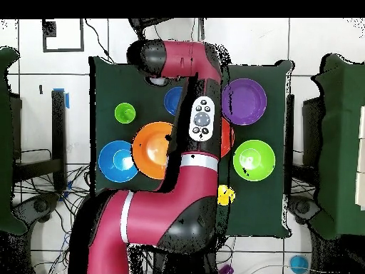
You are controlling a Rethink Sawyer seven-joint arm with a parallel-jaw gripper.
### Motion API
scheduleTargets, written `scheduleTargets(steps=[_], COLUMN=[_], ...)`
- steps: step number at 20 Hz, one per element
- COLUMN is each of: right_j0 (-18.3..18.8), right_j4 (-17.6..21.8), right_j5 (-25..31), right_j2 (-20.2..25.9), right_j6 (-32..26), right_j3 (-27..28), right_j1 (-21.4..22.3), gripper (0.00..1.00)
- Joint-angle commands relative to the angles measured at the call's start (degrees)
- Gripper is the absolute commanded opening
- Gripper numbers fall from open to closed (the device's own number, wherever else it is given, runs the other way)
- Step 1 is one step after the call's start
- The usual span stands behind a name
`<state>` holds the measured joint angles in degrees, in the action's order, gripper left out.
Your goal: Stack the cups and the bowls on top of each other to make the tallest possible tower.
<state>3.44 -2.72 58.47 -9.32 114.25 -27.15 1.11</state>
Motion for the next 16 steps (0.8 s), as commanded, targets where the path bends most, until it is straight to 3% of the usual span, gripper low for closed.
scheduleTargets(steps=[1, 7, 16], right_j0=[-0.9, -1.0, -1.3], right_j4=[0.7, 1.0, 1.4], right_j5=[8.1, 8.7, 4.9], right_j2=[3.6, 3.6, 4.2], right_j6=[-5.1, -4.5, -4.1], right_j3=[-8.4, -6.4, -14.1], right_j1=[3.1, 1.5, 4.3], gripper=[1.00, 1.00, 1.00])
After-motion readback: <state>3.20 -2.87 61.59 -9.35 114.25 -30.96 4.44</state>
